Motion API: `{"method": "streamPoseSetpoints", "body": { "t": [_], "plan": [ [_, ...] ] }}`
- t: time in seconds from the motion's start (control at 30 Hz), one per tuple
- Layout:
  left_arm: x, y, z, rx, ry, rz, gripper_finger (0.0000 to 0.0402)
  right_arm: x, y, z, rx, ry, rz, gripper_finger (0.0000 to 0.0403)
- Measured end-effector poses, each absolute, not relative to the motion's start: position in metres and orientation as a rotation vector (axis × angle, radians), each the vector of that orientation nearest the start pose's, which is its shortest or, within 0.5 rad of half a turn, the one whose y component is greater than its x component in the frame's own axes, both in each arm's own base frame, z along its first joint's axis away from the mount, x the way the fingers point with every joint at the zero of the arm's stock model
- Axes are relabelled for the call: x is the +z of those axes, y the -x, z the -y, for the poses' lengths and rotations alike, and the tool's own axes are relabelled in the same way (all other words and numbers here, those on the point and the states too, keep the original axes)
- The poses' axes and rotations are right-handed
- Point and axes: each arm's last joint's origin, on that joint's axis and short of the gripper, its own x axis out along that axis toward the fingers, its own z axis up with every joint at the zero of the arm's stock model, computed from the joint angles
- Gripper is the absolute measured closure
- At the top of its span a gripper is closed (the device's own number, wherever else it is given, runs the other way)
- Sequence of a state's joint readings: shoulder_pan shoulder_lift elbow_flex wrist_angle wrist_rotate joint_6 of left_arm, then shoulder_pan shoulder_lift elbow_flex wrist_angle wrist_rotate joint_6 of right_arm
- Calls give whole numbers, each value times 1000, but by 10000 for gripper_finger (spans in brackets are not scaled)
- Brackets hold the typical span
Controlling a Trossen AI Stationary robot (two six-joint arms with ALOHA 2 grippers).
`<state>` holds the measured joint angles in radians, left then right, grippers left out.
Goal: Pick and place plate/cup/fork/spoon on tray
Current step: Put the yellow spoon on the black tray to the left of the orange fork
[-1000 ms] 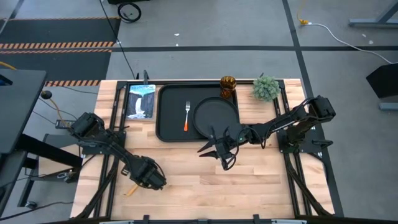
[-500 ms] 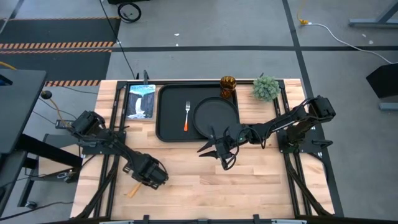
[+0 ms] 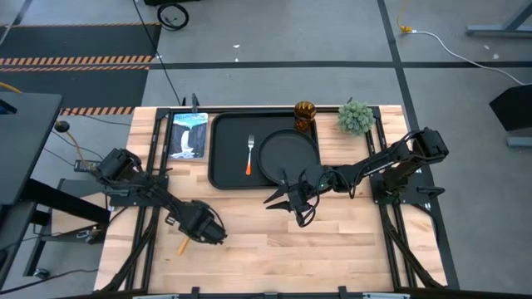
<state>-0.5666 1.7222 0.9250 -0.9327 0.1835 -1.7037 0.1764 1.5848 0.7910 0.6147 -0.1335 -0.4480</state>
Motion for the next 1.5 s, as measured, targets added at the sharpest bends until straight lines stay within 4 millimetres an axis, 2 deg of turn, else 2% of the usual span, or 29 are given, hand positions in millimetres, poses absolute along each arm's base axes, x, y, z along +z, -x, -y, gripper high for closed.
{"method": "streamPoseSetpoints", "body": {
  "t": [0.33, 0.73, 0.83, 1.03, 1.3, 1.5],
  "plan": [
    [147, -234, 129, 980, 871, -1558, 347, 218, -327, -62, 344, 447, -108, 318],
    [170, -262, 89, 952, 791, -1518, 347, 218, -327, -62, 345, 447, -109, 318],
    [171, -269, 71, 958, 797, -1491, 347, 218, -327, -62, 345, 447, -109, 318],
    [172, -281, 24, 974, 829, -1442, 347, 217, -327, -62, 344, 447, -109, 318],
    [191, -297, -30, 931, 837, -1364, 347, 217, -327, -62, 345, 450, -111, 318],
    [192, -301, -76, 954, 899, -1220, 347, 217, -327, -62, 345, 452, -111, 318]
  ]
}}
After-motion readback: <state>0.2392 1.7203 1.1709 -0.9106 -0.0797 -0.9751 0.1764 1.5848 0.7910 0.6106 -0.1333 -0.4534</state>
